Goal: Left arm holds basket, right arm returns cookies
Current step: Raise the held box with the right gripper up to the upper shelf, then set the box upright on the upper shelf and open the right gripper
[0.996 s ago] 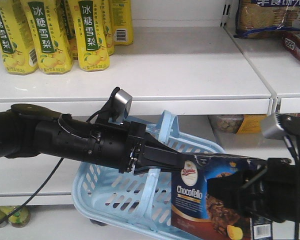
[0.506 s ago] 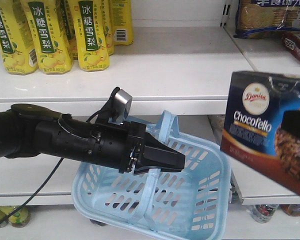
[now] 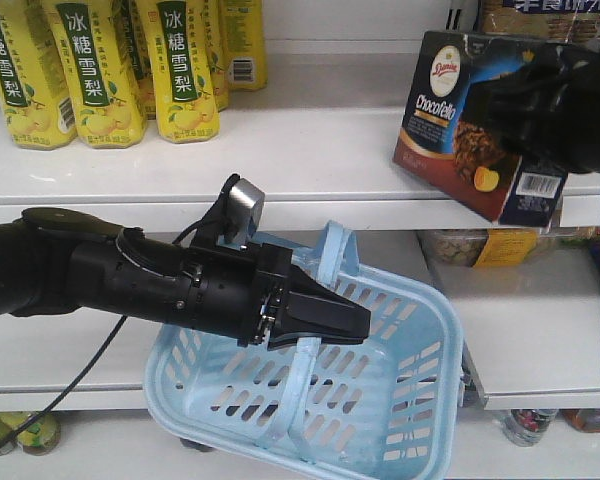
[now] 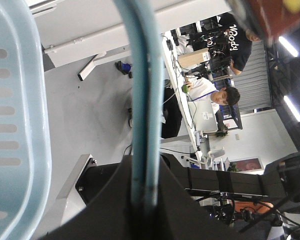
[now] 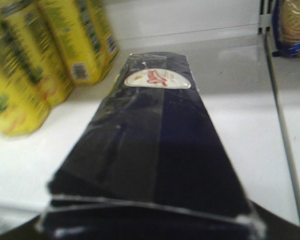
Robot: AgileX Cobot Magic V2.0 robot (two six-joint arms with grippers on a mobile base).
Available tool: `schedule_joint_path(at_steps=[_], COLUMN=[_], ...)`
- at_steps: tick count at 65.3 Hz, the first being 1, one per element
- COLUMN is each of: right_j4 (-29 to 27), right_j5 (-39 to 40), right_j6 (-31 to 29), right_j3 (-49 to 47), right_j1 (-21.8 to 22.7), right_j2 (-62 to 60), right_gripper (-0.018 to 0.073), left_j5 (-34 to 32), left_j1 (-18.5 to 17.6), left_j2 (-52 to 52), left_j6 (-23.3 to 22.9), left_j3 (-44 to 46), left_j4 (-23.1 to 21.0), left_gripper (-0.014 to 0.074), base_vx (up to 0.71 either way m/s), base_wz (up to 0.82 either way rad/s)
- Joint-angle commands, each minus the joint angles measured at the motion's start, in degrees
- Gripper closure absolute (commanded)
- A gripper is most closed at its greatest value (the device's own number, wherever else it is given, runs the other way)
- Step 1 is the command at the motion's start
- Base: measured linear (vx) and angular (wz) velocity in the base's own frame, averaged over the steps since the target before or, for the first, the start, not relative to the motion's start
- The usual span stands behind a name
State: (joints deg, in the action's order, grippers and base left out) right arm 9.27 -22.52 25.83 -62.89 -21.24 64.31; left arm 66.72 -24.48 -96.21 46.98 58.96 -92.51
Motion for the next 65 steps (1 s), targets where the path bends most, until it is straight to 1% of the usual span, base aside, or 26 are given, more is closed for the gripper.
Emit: schedule_joint_path(at_steps=[1, 8, 15, 20, 28, 35, 43, 58, 65], right_j4=[1.82, 2.55, 4.21, 4.78, 8.97, 9.06, 9.06, 8.93, 8.51], right_j5=[5.29, 5.49, 5.64, 6.33, 9.27, 11.76, 11.70, 11.27, 10.04], right_j6=[1.16, -0.42, -3.01, -3.28, -4.01, -4.01, -3.96, -3.96, -3.96], right_j3=[-4.73, -7.29, -9.41, -10.85, -12.09, -12.09, -12.09, -12.09, -12.09], right_j1=[3.35, 5.23, 5.33, 5.33, 5.33, 5.33, 5.33, 5.27, 5.20], right_j2=[3.01, 6.67, 10.04, 12.46, 16.05, 18.17, 19.45, 19.31, 18.82], right_gripper=[0.0410, 0.0408, 0.0405, 0.0402, 0.0391, 0.0362, 0.0288, 0.0093, 0.0043], left_j5=[-4.67, -4.67, -4.67, -4.67, -4.67, -4.67, -4.67, -4.67, -4.67], left_j1=[1.13, 1.13, 1.13, 1.13, 1.13, 1.13, 1.13, 1.13, 1.13], left_j2=[1.77, 1.77, 1.77, 1.77, 1.77, 1.77, 1.77, 1.77, 1.77], left_j6=[0.09, 0.09, 0.09, 0.09, 0.09, 0.09, 0.09, 0.09, 0.09], left_j3=[1.86, 1.86, 1.86, 1.86, 1.86, 1.86, 1.86, 1.86, 1.86], left_j4=[-9.47, -9.46, -9.46, -9.46, -9.46, -9.46, -9.46, -9.46, -9.46], left_gripper=[0.0602, 0.0602, 0.0602, 0.0602, 0.0602, 0.0602, 0.0602, 0.0602, 0.0602], base_vx=[0.00, 0.00, 0.00, 0.00, 0.00, 0.00, 0.00, 0.00, 0.00], base_wz=[0.00, 0.00, 0.00, 0.00, 0.00, 0.00, 0.00, 0.00, 0.00])
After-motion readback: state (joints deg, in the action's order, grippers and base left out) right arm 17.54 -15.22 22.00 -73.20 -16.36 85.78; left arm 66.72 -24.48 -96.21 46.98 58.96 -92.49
